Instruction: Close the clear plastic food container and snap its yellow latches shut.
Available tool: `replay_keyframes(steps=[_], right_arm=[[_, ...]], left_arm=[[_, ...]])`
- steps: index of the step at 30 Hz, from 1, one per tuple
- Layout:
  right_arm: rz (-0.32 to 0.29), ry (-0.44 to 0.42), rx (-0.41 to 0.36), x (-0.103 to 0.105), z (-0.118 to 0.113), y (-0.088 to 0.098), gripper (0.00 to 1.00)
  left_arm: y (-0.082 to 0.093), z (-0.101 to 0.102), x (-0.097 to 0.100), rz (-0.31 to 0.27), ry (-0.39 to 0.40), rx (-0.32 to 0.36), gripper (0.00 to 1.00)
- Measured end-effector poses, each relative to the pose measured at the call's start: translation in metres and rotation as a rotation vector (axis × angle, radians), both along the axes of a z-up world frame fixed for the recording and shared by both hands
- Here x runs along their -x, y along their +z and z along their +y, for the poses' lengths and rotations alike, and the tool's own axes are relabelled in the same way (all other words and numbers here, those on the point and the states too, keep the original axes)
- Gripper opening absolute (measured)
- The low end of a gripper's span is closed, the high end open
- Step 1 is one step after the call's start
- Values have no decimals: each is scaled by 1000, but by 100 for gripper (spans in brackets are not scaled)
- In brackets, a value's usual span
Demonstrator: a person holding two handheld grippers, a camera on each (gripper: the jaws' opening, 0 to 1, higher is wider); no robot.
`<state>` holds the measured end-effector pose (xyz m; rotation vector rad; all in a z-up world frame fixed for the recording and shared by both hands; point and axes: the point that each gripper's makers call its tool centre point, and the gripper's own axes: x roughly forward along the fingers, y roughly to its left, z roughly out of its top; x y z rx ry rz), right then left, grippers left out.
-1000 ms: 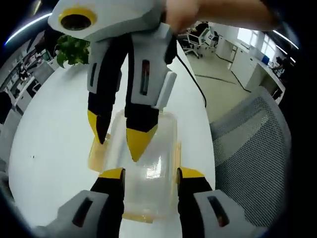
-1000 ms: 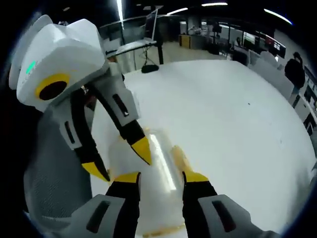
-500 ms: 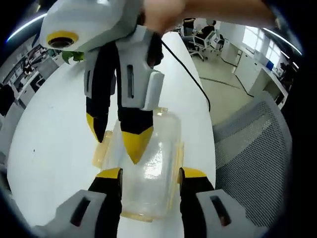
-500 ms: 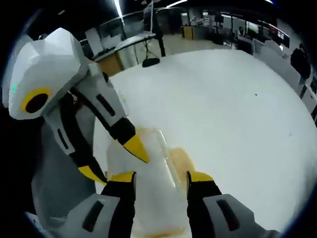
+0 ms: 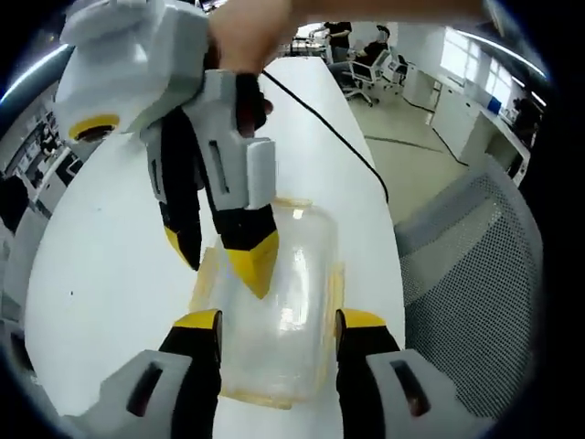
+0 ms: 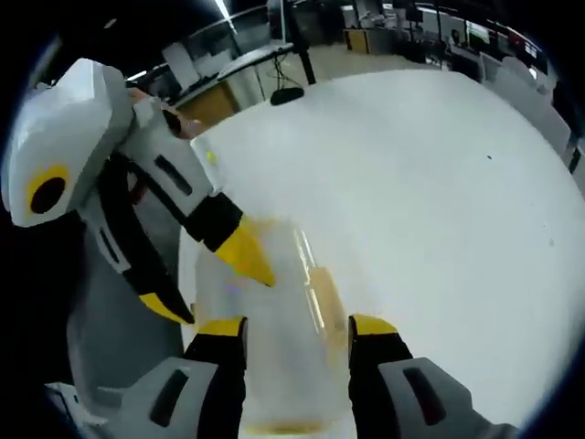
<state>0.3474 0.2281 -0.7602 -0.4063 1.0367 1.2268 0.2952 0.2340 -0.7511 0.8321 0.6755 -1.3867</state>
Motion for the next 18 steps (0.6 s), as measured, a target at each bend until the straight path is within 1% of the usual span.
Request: replay_keyframes(steps=[3,6,8,11,12,14,18], right_arm=[[-1,13,7,-1,1,2,43],[2,41,41,0,-2,-4,43],[1,63,65,2,-3,-8,43],[16,71,66,4,1,-10,47],[21,75,68,6,3,-11,46],[26,94,67,8,6,-11,45],[33,97,79,6,7,-11,44]], left_arm=[[1,-7,6,14,5,15,49],[-2,-12,12,-3,-20,11,51],[-8,-12,14,-17,-35,-13,51],[-14,-11,12,-46,-38,-36,50],[-12,-12,11,-59,-36,-30,49],[-12,-13,8,-69,-23,-26,48],[-13,-14,7,-81,-23,-22,48]])
